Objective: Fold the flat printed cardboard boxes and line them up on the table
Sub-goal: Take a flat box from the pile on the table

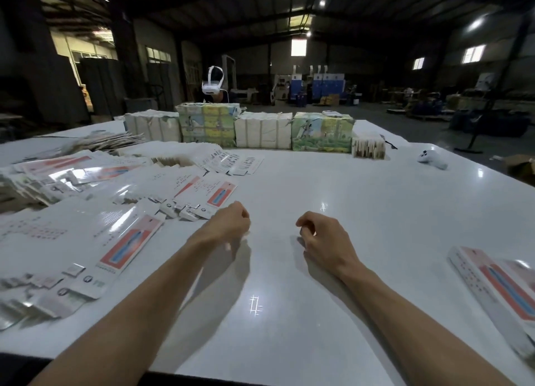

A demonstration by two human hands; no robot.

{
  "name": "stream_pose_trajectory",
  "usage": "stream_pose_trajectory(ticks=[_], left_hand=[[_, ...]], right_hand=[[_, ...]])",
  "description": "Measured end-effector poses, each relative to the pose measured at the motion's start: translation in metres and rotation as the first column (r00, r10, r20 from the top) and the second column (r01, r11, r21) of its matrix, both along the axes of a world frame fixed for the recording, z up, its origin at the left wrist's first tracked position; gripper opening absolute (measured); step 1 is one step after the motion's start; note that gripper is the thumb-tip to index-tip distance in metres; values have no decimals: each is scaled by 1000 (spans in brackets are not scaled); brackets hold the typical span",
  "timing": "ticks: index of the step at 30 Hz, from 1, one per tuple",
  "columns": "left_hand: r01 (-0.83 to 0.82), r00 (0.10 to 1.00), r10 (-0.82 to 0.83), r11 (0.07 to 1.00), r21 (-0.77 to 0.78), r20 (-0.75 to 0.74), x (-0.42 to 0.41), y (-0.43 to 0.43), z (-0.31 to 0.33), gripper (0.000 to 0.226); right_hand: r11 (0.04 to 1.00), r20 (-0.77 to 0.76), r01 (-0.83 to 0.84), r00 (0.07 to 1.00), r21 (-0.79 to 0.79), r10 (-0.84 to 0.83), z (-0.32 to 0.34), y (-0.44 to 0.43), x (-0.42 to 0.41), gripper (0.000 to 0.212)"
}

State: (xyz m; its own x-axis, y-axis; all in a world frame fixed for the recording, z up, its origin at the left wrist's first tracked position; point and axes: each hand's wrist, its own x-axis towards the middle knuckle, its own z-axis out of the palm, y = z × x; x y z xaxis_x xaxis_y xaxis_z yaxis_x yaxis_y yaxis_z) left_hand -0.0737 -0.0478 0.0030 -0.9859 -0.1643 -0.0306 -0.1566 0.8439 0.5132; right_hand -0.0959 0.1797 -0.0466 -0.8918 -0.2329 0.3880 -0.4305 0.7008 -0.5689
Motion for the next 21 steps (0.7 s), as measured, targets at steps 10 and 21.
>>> stream_pose_trajectory(ticks=[10, 21], left_hand=[[-504, 829, 554, 685, -526, -72, 58, -139, -1, 82], [-447, 885, 438, 699, -559, -159, 72, -144, 25, 58]], right_hand=[[997, 27, -62, 998, -40, 63, -1, -2, -5, 24], [990, 38, -131, 990, -54, 133, -4, 1, -7, 21]])
